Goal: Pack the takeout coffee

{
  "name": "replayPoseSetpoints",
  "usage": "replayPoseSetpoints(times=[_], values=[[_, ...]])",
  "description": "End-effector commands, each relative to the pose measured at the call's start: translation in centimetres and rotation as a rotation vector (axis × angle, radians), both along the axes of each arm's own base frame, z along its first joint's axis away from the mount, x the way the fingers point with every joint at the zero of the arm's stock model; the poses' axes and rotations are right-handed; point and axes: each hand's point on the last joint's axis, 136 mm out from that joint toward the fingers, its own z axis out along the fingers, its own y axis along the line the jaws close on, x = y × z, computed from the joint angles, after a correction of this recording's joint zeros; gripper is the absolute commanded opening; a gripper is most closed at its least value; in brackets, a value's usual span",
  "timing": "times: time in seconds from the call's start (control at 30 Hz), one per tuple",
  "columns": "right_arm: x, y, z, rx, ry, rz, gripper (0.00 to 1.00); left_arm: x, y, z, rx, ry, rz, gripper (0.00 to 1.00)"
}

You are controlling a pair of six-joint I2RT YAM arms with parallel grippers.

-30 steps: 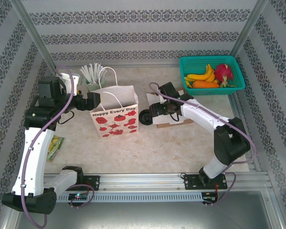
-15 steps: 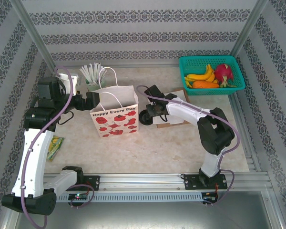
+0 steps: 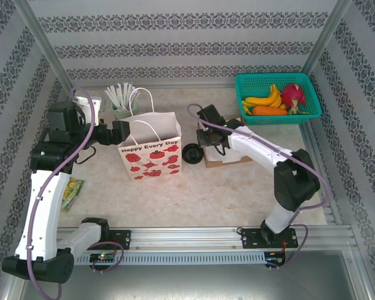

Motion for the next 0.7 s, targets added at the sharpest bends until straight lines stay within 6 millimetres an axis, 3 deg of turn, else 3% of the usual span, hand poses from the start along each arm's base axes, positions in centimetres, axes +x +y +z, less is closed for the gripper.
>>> replayPoseSetpoints(times=[0.0,0.17,0.27,0.53,0.67], values=[[-0.4,-0.9,3.3,0.096,-0.044,0.014,0.0,-0.4,-0.5,2.2,-0.036,-0.07,-0.026,1.0],[-1.4,-0.9,10.0,0.266,-0.166,0.125,0.0,-3.1,-4.8,5.6,-0.138,-0.199,-0.306,1.0],[-2.8,-0.8,14.8,0.293,-0.293,0.232,0.0,-4.4,-6.0,7.4,-0.153,-0.305,-0.395,1.0],[-7.5,1.6,25.3,0.401,-0.528,0.58,0.0,-4.6,-10.1,8.8,-0.087,-0.383,-0.589,1.0],[-8.8,3.2,28.7,0.426,-0.616,0.715,0.0,-4.1,-12.5,9.0,0.006,-0.415,-0.678,1.0]])
